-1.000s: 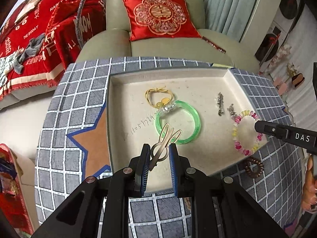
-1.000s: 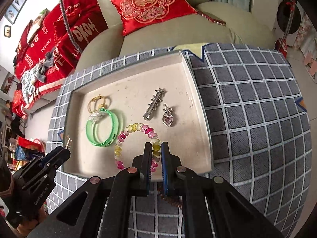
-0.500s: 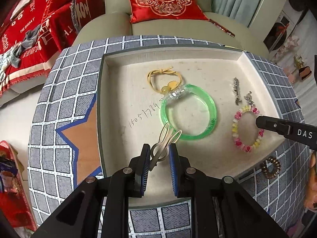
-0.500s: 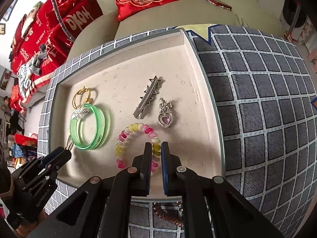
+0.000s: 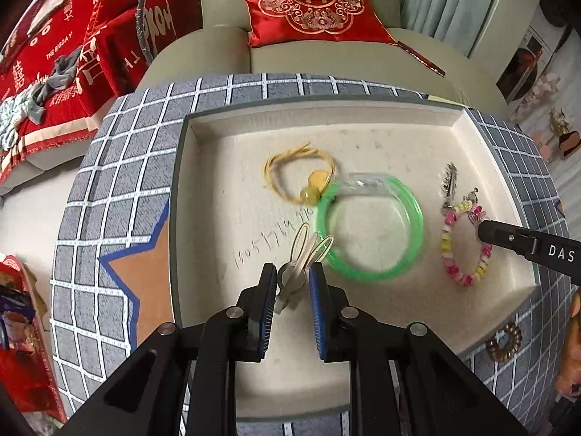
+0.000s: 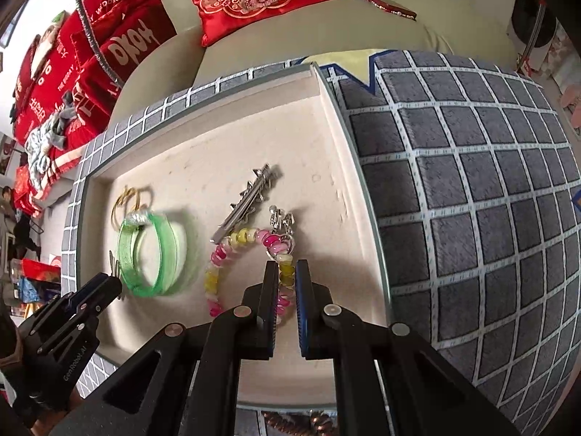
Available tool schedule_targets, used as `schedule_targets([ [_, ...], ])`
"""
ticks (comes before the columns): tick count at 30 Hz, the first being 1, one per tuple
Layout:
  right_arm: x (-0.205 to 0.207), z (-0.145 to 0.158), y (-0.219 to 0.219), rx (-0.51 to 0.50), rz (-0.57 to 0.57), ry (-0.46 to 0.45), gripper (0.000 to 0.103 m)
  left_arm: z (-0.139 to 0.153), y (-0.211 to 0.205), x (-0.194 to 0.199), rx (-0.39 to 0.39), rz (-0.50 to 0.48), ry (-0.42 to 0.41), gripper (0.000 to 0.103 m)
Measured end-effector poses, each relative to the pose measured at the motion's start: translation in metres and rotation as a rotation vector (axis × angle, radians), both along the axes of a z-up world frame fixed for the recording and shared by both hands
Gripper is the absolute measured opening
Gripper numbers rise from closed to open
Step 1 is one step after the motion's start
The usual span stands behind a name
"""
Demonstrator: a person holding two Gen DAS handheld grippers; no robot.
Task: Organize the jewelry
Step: 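Carry the bunny clip into the tray and open the left tool while the right tool releases the bracelet there, then lift both open tools out of the tray toward the remaining jewelry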
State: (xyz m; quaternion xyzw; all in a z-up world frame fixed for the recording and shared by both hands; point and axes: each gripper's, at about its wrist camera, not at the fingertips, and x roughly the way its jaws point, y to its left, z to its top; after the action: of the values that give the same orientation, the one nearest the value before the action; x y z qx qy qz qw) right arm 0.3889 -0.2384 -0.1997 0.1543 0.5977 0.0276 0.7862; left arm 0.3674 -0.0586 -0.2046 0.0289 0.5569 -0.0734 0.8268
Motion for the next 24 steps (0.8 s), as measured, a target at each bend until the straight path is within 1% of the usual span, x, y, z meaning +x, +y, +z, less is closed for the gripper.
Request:
schedule_targets([
  [5,0.003,-0.002,-0.002,0.036,-0.003,0.012,0.011,0.000,-0.005,-0.001,0.034,-0.005,-0.007,0.034],
  [9,0.001,-0.002,-0.003,0.041,0.001,0.021,0.012,-0.001,-0.009,-0.005,0.059,-0.025,-0.011,0.034],
  [10,0.001,-0.002,-0.004,0.046,0.000,0.023,0.017,-0.001,-0.010,-0.006,0.063,-0.025,-0.012,0.034],
  [11,0.000,-0.002,-0.004,0.051,-0.005,0.023,0.030,-0.001,-0.010,-0.006,0.062,-0.024,-0.012,0.034],
  [12,0.001,-0.001,-0.004,0.059,-0.009,0.017,0.039,0.000,-0.010,-0.007,0.058,-0.024,-0.012,0.034],
  [13,-0.001,0.000,-0.005,0.065,-0.011,0.011,0.056,0.000,-0.010,-0.008,0.055,-0.023,-0.012,0.034],
  [14,-0.002,0.003,-0.005,0.075,-0.013,0.000,0.058,0.001,-0.011,-0.008,0.056,-0.024,-0.011,0.034],
  [21,-0.009,0.021,-0.005,0.126,-0.019,-0.039,0.059,0.012,-0.013,-0.012,0.069,-0.031,-0.042,0.034],
  [24,-0.015,0.029,-0.006,0.141,-0.022,-0.052,0.066,0.017,-0.013,-0.013,0.073,-0.036,-0.053,0.034],
])
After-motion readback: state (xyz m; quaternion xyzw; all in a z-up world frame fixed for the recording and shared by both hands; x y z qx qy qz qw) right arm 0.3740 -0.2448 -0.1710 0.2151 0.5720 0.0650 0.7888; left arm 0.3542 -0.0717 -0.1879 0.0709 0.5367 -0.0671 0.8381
